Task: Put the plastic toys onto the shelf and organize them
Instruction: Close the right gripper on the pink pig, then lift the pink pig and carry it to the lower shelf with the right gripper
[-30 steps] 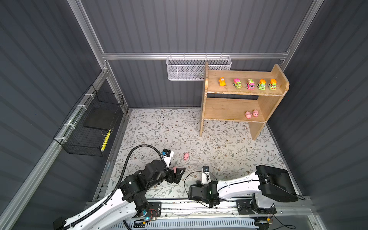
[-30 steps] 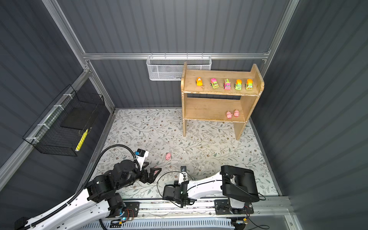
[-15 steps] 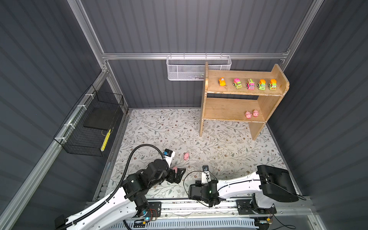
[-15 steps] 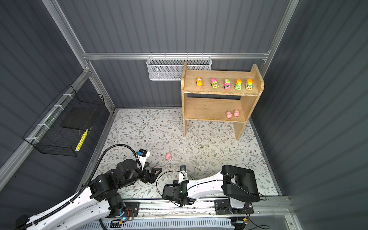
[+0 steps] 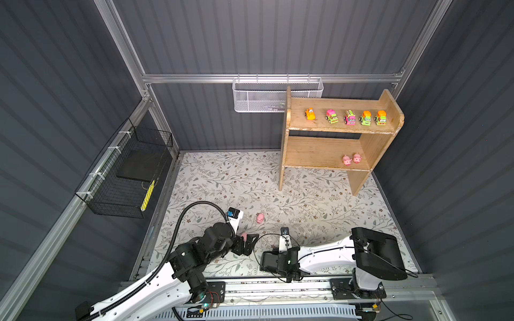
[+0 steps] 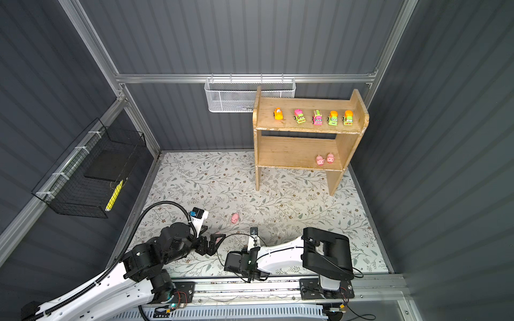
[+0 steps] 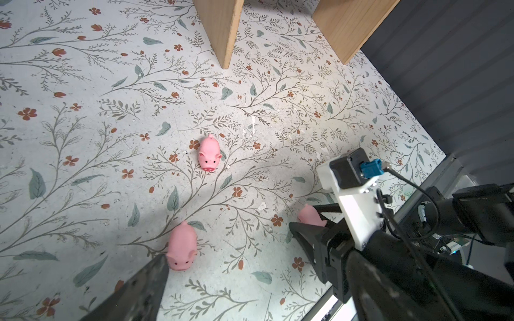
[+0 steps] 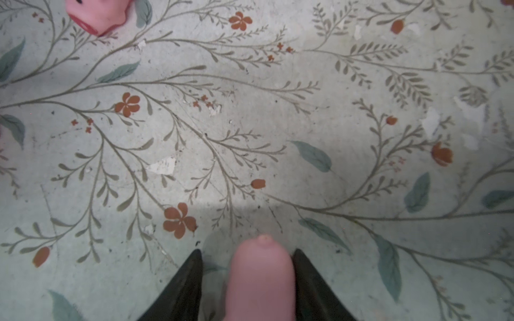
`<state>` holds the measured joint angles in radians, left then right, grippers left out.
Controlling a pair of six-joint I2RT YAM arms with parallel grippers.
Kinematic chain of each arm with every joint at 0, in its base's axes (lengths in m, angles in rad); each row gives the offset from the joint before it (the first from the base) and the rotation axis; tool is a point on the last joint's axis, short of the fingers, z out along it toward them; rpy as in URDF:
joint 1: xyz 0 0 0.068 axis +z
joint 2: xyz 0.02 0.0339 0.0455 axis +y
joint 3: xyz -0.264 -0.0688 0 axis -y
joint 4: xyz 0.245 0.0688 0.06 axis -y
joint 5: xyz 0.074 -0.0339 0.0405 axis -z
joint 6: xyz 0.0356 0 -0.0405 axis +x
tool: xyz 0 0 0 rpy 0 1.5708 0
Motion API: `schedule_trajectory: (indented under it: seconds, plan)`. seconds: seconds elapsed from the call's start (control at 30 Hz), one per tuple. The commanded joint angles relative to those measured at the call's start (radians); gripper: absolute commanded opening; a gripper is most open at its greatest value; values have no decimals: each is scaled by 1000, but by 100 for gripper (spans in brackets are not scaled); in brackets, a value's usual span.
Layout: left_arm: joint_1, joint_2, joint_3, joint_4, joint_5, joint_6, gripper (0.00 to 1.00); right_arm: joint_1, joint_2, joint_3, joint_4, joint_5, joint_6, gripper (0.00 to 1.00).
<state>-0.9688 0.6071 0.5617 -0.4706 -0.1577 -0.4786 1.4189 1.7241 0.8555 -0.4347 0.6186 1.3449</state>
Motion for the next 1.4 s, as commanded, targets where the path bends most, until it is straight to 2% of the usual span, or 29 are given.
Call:
schedule_trajectory:
  seconds: [0.0,0.37,0.6,0.77,0.9,0.93,1.17,1.37]
  plan:
    - [0,5,23,8,-8,23,100,-3,9,-15,-18,-24,17,44]
    - [0,36,30,20,8,23,100,-3,-38,-28,-20,-4,-14,36]
    - [0,65,38,24,20,27,100,-8,-136,-72,-42,38,-64,36]
    - [-1,111,33,68,43,35,100,-49,-222,-98,-40,48,-150,35]
    - [-1,159,49,90,49,54,100,-110,-313,-124,-12,27,-260,34]
    - [0,170,53,98,52,58,100,-159,-335,-126,-9,14,-289,34]
    - [-1,260,103,148,77,100,100,-321,-466,-97,-47,-23,-495,34]
    - [-1,385,212,173,98,176,100,-505,-547,-30,-58,-71,-681,34]
